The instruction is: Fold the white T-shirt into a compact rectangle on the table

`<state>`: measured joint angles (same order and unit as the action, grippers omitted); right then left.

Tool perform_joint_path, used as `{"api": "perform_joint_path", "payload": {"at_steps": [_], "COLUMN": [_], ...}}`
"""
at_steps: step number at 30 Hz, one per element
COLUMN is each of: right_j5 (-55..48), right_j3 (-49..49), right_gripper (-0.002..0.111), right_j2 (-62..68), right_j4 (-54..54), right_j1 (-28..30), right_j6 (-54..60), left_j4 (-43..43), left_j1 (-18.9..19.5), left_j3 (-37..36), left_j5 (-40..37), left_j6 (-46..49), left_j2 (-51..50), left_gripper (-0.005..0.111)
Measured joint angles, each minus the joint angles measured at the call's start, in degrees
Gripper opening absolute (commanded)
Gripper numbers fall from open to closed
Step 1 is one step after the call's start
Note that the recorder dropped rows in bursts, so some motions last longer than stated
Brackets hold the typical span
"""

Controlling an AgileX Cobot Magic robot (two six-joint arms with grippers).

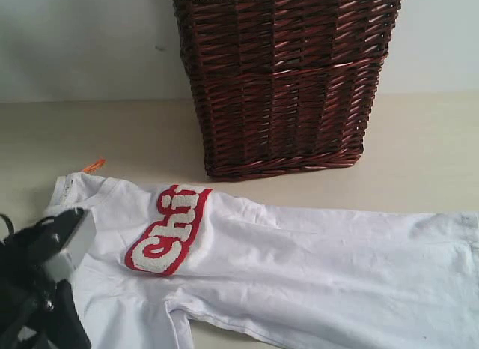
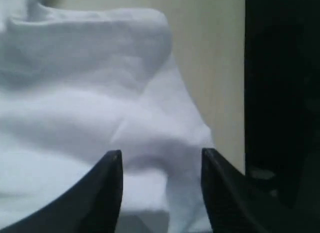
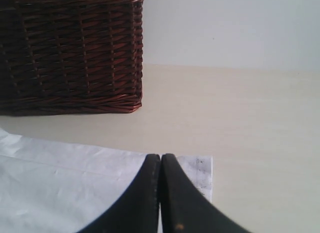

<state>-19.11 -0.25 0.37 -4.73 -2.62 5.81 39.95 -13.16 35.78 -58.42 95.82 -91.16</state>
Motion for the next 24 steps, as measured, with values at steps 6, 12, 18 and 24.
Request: {"api": "perform_joint_path", "payload": {"at_steps": [6,12,18,24], "right_j5": [0.0,0.0,0.0,0.0], "right_j3": [0.0,0.0,0.0,0.0], "right_gripper": [0.0,0.0,0.0,0.0], "right_j2": [0.0,0.0,0.0,0.0], "right_j4": [0.0,0.0,0.0,0.0], "right_j1": [0.0,0.0,0.0,0.0], "right_j6": [0.0,0.0,0.0,0.0], "left_j4": [-0.14,-0.26,-0.51,2.11], "left_j1": [-5.97,-7.55,-7.76,-7.81], "left_j3": [-6.25,-6.76,-7.08,-7.34], "left_j5": [14.82,5.77,-1.13,10.51], "left_j6": [7.69,9.93,9.54,9.49], "left_j2": [0.89,0.96,0.96,0.96], "left_gripper": [0.049,0.049,0.049,0.049]}}
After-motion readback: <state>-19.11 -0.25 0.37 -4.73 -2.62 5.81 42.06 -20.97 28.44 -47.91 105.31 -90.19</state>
